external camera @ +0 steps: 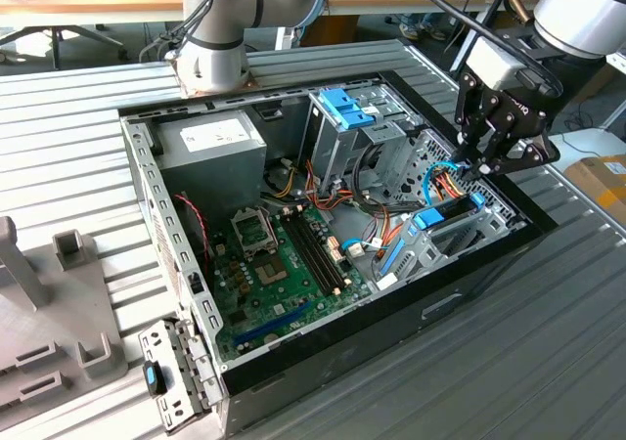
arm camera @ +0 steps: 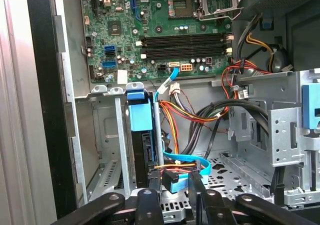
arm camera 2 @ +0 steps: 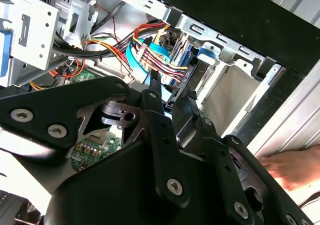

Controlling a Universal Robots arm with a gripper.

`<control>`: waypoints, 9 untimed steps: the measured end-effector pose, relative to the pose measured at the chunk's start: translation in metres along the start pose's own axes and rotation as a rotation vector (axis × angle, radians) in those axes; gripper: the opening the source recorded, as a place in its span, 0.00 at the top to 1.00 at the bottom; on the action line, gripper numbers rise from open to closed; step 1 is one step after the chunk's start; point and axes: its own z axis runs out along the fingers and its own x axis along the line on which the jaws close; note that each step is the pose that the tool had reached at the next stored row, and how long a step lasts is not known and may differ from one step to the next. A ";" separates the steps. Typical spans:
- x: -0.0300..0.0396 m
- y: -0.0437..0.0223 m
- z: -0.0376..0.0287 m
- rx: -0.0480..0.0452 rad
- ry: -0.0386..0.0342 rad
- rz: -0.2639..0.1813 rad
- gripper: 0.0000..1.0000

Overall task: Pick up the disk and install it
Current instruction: 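Insert the first disk wire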

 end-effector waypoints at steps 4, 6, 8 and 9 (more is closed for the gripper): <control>0.0000 0.0000 0.0000 0.0000 0.0000 0.000 0.73; 0.0000 0.0000 0.0000 0.0000 0.0000 0.000 0.73; 0.0000 0.0000 0.0000 0.0000 0.0001 0.000 0.73; 0.0000 0.0000 0.0000 0.0000 0.0001 0.000 0.75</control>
